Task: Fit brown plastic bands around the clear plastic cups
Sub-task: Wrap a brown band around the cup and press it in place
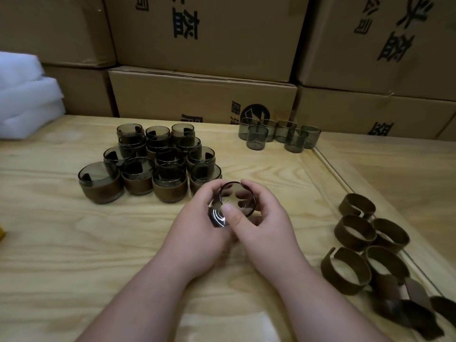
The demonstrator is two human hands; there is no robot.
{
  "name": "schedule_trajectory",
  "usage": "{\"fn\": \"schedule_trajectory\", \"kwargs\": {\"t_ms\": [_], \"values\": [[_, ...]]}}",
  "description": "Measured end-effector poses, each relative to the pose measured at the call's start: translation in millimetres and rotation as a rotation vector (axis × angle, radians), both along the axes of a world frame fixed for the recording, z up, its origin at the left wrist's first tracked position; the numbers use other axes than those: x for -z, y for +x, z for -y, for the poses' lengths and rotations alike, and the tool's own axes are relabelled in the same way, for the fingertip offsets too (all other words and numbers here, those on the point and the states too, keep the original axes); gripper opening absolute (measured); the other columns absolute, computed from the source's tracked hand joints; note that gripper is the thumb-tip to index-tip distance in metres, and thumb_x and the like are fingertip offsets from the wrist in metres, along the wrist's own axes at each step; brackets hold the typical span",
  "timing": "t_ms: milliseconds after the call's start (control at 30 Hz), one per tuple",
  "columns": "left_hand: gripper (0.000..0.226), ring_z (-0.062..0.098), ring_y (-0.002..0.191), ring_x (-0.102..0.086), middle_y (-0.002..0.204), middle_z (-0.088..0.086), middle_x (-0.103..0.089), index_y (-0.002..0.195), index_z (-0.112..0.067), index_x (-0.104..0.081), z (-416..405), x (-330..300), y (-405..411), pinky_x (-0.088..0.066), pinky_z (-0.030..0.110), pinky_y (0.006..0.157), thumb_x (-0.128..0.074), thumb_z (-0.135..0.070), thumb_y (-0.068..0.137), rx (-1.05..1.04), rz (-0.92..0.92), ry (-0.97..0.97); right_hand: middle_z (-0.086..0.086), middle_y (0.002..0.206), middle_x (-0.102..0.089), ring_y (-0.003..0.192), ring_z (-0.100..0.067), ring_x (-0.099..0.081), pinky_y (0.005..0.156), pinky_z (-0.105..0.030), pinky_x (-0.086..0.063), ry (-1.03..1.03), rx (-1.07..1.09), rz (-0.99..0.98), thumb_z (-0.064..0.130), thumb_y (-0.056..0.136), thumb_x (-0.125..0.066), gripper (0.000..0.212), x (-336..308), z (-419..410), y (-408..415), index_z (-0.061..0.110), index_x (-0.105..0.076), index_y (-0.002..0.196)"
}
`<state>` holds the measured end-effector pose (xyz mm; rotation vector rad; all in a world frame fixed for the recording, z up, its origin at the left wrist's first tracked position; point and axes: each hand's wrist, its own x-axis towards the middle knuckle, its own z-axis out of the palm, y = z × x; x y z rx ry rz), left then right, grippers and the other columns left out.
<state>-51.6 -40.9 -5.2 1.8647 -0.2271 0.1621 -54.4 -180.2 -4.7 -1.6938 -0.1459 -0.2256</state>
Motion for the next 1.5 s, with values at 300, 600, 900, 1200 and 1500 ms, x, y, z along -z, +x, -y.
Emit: {"fn": "schedule_trajectory", "kwargs": {"t_ms": [300, 600, 900, 1200, 1500], "values": [[0.067, -0.003, 0.092, -0.066, 0.111, -0.033, -0.067, 0.116, -0.058, -0.056, 5.6, -4.6, -7.1, -0.047, 0.010, 0.076, -0.080, -0.018, 0.068, 0.061, 0.128, 0.191, 0.012, 0.082, -0.069, 0.075, -0.005, -0.066, 0.068, -0.024, -0.055, 0.121, 0.136, -0.023, 0.065, 0.059, -0.078, 0.050, 0.1, 3.2, 5.9, 0.027, -0.062, 0.087], [0.070, 0.008, 0.100, -0.074, 0.123, -0.015, -0.070, 0.121, -0.053, -0.056, 3.7, 2.7, -0.5, -0.057, 0.028, 0.081, -0.092, -0.018, 0.073, 0.070, 0.070, -0.005, 0.000, 0.088, -0.079, 0.088, -0.022, -0.076, 0.082, -0.044, -0.061, 0.226, 0.188, -0.094, 0.030, 0.104, -0.058, 0.028, -2.3, 4.3, 8.9, 0.018, -0.074, 0.086], [0.067, 0.004, 0.092, -0.074, 0.119, -0.015, -0.071, 0.130, -0.037, -0.057, 2.9, 3.1, 2.3, -0.053, 0.014, 0.079, -0.089, -0.014, 0.075, -0.021, 0.082, -0.095, 0.011, 0.104, -0.078, 0.102, -0.008, -0.073, 0.090, -0.033, -0.059, 0.173, 0.046, -0.033, 0.033, 0.085, -0.060, 0.027, -2.0, -1.0, 5.0, 0.026, -0.074, 0.108], [0.072, 0.006, 0.095, -0.069, 0.124, -0.024, -0.066, 0.128, -0.046, -0.062, 4.1, -1.3, -4.6, -0.053, 0.017, 0.075, -0.081, -0.003, 0.073, 0.014, 0.158, 0.049, 0.006, 0.107, -0.073, 0.099, -0.009, -0.072, 0.089, -0.038, -0.060, 0.091, 0.047, 0.016, 0.061, 0.058, -0.082, 0.062, 1.3, -1.0, 2.7, 0.030, -0.063, 0.109], [0.071, 0.005, 0.090, -0.062, 0.121, -0.020, -0.052, 0.124, -0.056, -0.065, 2.0, -5.4, -6.1, -0.053, 0.018, 0.077, -0.086, -0.025, 0.063, 0.196, 0.106, 0.055, 0.008, 0.070, -0.061, 0.065, -0.008, -0.060, 0.061, -0.032, -0.057, 0.169, 0.078, -0.031, 0.067, 0.064, -0.079, 0.053, -5.6, 5.2, 2.3, 0.023, -0.053, 0.078]]}}
